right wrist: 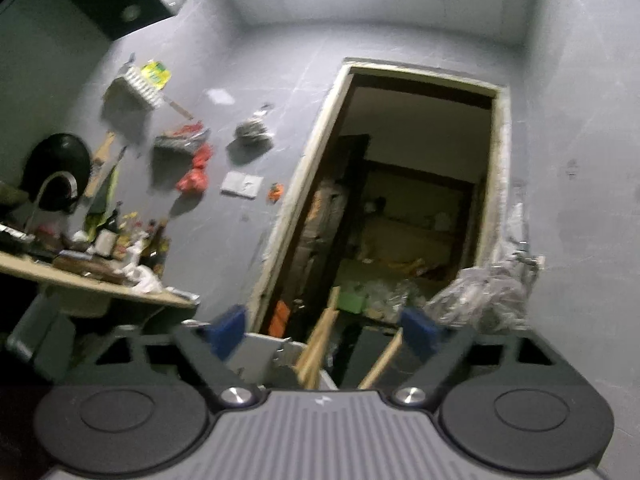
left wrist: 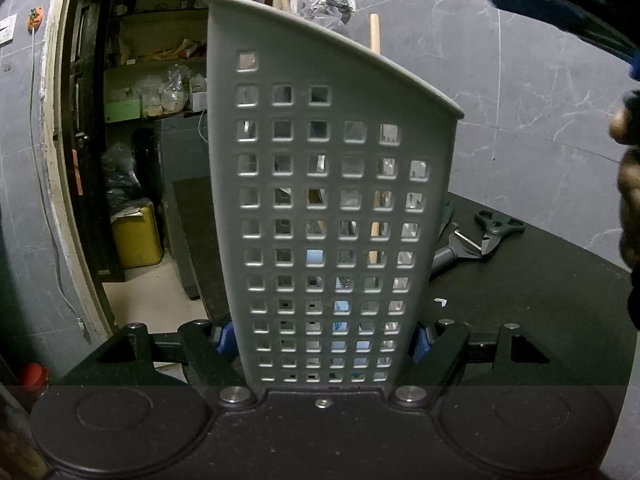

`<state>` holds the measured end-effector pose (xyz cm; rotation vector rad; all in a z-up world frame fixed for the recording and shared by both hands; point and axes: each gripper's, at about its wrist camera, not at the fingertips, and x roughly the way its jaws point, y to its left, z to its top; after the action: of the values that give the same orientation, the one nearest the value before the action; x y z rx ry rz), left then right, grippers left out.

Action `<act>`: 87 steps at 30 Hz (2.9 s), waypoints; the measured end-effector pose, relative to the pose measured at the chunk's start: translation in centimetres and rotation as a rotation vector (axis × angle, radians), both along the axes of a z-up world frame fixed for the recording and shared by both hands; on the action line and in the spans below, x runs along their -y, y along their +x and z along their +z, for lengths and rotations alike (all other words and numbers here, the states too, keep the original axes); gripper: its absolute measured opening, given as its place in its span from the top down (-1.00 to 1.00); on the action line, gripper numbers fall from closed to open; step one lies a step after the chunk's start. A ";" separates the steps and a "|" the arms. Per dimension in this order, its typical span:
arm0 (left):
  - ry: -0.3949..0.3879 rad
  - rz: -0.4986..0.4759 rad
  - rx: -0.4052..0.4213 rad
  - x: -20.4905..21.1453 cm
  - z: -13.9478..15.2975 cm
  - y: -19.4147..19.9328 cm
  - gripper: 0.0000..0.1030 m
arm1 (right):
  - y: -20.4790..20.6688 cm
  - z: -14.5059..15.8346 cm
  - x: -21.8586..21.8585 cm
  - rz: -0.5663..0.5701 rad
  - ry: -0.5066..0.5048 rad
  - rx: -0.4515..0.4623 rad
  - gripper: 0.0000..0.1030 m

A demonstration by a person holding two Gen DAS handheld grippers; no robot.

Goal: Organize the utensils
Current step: 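Open the right tool to drop the spoon into the caddy, then move the open right tool down to the metal sharpening rod, then grasp the metal sharpening rod near its ring end with the right tool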

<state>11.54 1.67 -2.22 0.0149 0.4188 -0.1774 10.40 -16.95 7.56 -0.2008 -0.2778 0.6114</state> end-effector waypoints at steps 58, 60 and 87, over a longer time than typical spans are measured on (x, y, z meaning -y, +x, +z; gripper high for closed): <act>-0.009 0.006 0.002 -0.1 -0.1 0.1 -0.52 | 3.8 -8.8 7.4 -0.287 0.127 -0.644 -1.00; -0.016 0.004 0.000 -0.2 -0.1 0.1 -0.53 | 4.8 -8.6 6.7 -0.248 0.027 -0.676 -1.00; -0.023 0.004 0.012 -0.2 0.1 0.0 -0.53 | 14.5 -9.3 2.5 0.010 -0.433 -0.742 -0.89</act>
<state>11.52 1.84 -2.10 -0.0074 0.4049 -0.1782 24.93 -19.41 -1.72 -0.3710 0.5761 0.7102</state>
